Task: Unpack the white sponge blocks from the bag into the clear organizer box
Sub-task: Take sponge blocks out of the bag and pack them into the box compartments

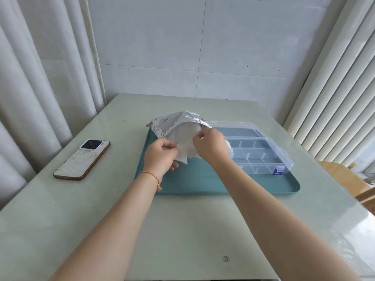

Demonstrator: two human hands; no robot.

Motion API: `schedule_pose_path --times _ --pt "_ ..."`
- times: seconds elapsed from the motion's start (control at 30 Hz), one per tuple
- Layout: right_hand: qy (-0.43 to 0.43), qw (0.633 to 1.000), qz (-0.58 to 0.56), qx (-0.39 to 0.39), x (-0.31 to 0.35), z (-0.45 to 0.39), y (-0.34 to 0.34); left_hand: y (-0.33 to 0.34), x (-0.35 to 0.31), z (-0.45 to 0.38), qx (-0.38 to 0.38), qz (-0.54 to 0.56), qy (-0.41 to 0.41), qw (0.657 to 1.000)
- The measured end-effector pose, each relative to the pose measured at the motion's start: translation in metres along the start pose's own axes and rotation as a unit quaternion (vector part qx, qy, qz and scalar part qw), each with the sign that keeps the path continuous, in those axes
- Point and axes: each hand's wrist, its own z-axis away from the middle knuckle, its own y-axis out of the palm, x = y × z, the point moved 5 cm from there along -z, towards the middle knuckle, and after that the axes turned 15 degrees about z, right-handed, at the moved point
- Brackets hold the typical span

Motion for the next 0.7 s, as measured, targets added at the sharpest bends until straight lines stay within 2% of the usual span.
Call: schedule_pose_path --times 0.07,0.13,0.27,0.43,0.53,0.7 --pt "0.029 0.993 -0.102 0.055 0.002 0.002 0.002 0.000 -0.001 0.000 0.004 0.006 0.000 1.000" --pt "0.050 0.982 -0.166 0.078 0.004 0.004 0.001 0.000 -0.002 0.001 0.007 0.013 0.000 1.000" --pt "0.066 0.967 -0.228 0.089 0.006 0.003 0.003 0.000 -0.003 0.000 0.007 0.018 0.003 1.000" --pt "0.136 0.921 -0.334 0.144 -0.002 0.008 -0.008 0.000 -0.005 0.002 0.002 0.004 0.014 1.000" --pt "0.126 0.909 -0.362 0.165 -0.012 0.015 -0.021 0.004 -0.005 0.004 0.009 0.000 0.018 1.000" --pt "0.095 0.894 -0.409 0.157 -0.035 0.018 -0.037 0.009 -0.007 0.007 0.033 0.009 0.003 0.999"
